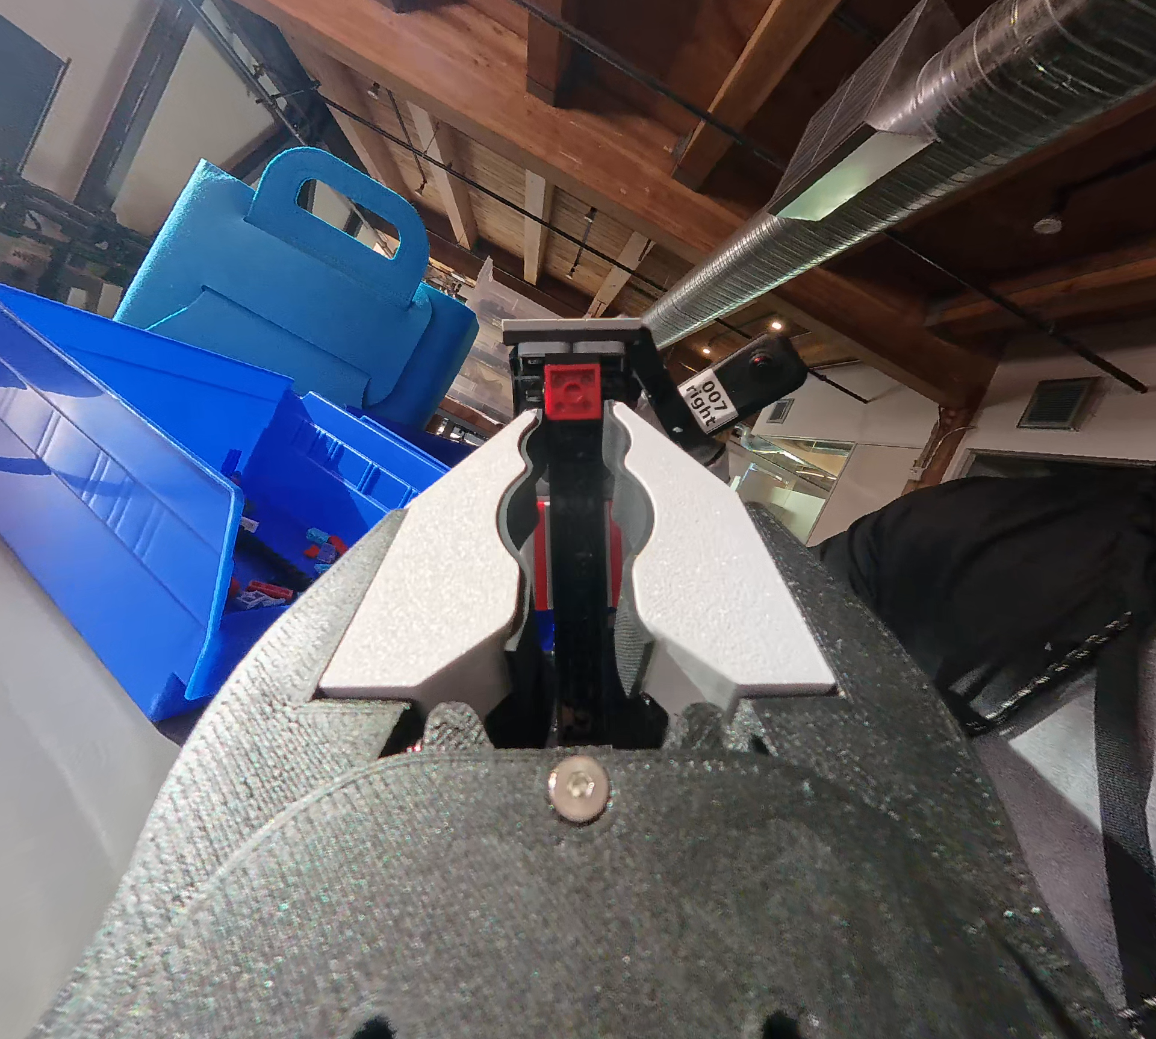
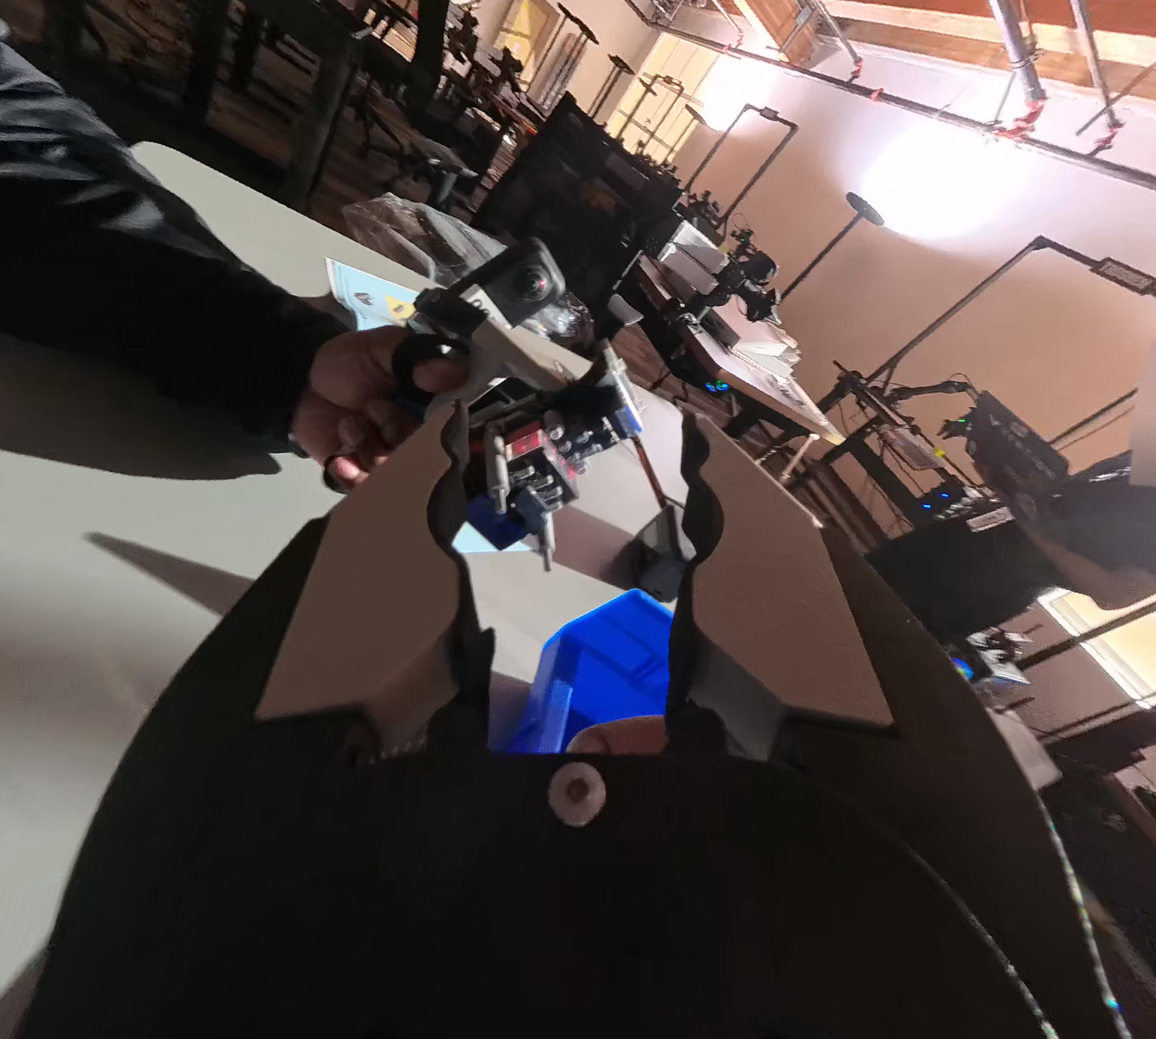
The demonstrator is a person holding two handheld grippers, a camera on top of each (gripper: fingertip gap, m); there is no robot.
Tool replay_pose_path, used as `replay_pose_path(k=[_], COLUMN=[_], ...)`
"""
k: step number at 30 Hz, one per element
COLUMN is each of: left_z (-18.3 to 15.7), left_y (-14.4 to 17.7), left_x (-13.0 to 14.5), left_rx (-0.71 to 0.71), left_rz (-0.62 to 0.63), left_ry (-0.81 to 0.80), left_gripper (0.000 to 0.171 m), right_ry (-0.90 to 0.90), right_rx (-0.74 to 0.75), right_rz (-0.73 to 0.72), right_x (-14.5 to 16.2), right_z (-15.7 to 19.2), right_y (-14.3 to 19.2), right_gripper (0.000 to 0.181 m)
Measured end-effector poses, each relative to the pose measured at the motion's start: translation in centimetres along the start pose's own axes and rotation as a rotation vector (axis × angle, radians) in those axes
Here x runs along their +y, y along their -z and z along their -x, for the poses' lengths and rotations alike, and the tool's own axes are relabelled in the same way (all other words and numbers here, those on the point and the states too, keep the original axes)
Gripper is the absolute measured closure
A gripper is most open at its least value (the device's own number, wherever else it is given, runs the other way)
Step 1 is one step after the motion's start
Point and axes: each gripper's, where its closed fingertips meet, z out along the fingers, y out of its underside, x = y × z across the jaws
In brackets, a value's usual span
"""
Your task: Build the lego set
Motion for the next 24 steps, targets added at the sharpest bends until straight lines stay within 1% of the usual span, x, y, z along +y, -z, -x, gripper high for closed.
replay_pose_path(k=[2, 4, 6, 8, 9, 10, 18, 24], left_z=[0.0, 0.1, 0.2, 0.3, 0.4, 0.4, 0.4, 0.4], left_y=[0.0, 0.1, 0.2, 0.2, 0.2, 0.2, 0.0, -0.1], left_x=[-0.1, -0.3, -0.3, -0.3, -0.3, -0.3, 0.1, 0.4], left_rx=[0.001, -0.003, -0.008, -0.017, -0.018, -0.018, -0.022, -0.017], left_rz=[-0.006, -0.011, -0.016, -0.018, -0.018, -0.016, 0.000, 0.009], left_ry=[-0.003, -0.003, -0.003, -0.007, -0.006, -0.005, -0.014, -0.006], left_gripper=[0.155, 0.155, 0.155, 0.155, 0.155, 0.155, 0.155, 0.155], right_ry=[-0.025, -0.051, -0.049, 0.057, 0.082, 0.084, -0.014, -0.045], right_rx=[-0.004, 0.025, 0.140, 0.274, 0.321, 0.334, 0.322, 0.314], right_rz=[-0.005, 0.005, -0.008, -0.029, -0.015, 0.003, -0.004, 0.036], right_x=[0.4, 1.2, 1.8, 0.7, 0.4, 0.3, 1.1, 2.2], right_z=[0.4, 0.7, 0.3, -0.4, -0.7, -0.7, -1.0, -1.1], right_y=[0.0, -0.2, 0.3, 1.3, 1.6, 1.7, 1.7, 1.3], right_gripper=[0.115, 0.117, 0.121, 0.131, 0.133, 0.133, 0.133, 0.131])
